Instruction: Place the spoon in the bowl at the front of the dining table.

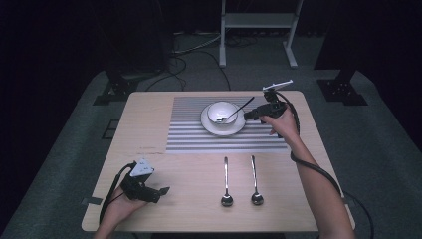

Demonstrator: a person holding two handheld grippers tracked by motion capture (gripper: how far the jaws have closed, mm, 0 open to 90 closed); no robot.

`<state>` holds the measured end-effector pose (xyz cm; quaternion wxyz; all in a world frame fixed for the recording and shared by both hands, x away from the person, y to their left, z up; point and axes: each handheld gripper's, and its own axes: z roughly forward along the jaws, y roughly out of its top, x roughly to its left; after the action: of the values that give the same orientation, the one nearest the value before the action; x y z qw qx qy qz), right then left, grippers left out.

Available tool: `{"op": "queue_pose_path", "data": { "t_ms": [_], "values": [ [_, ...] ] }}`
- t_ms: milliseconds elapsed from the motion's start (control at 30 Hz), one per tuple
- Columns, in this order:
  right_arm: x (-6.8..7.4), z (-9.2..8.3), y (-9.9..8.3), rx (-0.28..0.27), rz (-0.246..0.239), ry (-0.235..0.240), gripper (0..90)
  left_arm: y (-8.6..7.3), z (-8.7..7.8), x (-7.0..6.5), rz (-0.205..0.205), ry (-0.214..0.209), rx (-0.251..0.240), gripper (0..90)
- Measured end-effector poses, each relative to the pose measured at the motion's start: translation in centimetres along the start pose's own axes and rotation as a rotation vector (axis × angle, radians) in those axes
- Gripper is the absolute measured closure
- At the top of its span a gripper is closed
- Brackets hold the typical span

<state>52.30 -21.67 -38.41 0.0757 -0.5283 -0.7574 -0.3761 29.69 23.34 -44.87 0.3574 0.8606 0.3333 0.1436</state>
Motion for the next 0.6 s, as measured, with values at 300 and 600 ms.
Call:
{"op": "queue_pose_path", "data": {
  "t_ms": [300, 600],
  "values": [
    [0.5, -0.6, -1.4, 0.013, -0.034, 0.027, 38.6, 0.0, 0.0, 0.0, 0.0, 0.002, 0.0, 8.4],
    [0.7, -0.7, -2.8, 0.01, -0.051, 0.059, 38.5, 0.0, 0.0, 0.0, 0.001, 0.0, 0.005, 8.3]
  ]
}}
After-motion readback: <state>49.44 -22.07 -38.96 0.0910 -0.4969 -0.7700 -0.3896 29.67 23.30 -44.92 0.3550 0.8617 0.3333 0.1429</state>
